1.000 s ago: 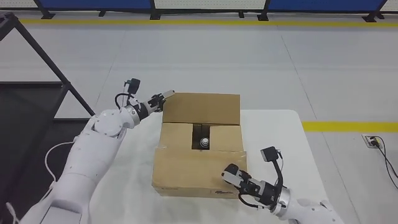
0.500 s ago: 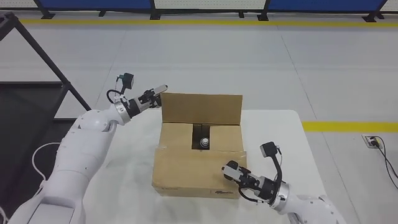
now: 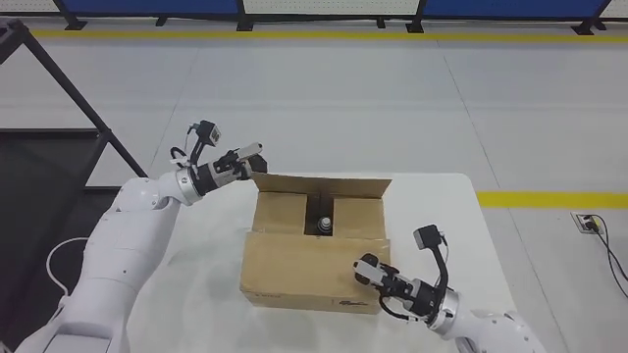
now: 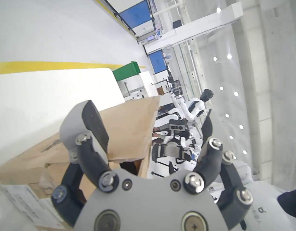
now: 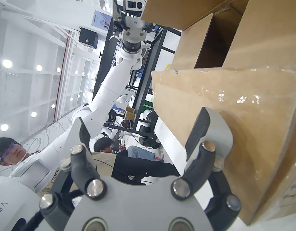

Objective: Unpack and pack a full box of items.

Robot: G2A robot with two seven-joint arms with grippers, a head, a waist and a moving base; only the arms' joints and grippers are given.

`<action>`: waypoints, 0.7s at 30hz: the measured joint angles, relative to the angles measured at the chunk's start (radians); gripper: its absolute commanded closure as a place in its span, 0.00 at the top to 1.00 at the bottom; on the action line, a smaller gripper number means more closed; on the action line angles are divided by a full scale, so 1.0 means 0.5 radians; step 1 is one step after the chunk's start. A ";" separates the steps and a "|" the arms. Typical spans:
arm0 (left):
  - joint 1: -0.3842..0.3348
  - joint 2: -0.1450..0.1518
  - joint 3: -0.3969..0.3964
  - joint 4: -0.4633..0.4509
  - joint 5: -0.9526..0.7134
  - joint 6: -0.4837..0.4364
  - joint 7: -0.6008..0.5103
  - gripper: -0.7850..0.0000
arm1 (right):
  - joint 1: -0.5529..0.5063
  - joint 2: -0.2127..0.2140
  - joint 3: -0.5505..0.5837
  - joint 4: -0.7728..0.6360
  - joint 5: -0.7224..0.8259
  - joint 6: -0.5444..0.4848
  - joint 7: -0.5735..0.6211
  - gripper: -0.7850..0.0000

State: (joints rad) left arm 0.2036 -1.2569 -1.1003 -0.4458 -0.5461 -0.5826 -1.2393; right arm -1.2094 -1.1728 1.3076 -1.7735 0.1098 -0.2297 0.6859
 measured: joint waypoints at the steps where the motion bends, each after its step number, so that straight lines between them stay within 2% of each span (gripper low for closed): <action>1: 0.022 0.012 -0.012 -0.042 -0.019 0.035 -0.034 1.00 | 0.002 0.000 0.002 0.003 0.007 0.007 -0.006 1.00; 5: 0.140 0.072 -0.042 -0.255 -0.013 0.156 -0.154 1.00 | 0.026 0.000 0.011 0.013 0.038 0.065 -0.020 1.00; 11: 0.275 0.141 -0.045 -0.482 0.104 0.202 -0.199 1.00 | 0.122 0.003 0.029 0.033 0.092 0.269 0.017 1.00; 17: 0.358 0.183 -0.018 -0.638 0.173 0.249 -0.245 1.00 | 0.254 0.006 0.038 0.091 0.152 0.486 0.089 1.00; 21: 0.394 0.201 0.003 -0.688 0.197 0.251 -0.247 1.00 | 0.302 0.005 0.028 0.117 0.191 0.481 0.131 1.00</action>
State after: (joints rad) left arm 0.4008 -1.1566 -1.0990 -0.7897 -0.4475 -0.4572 -1.3630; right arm -1.0585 -1.1703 1.3215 -1.7149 0.2052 0.0109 0.7513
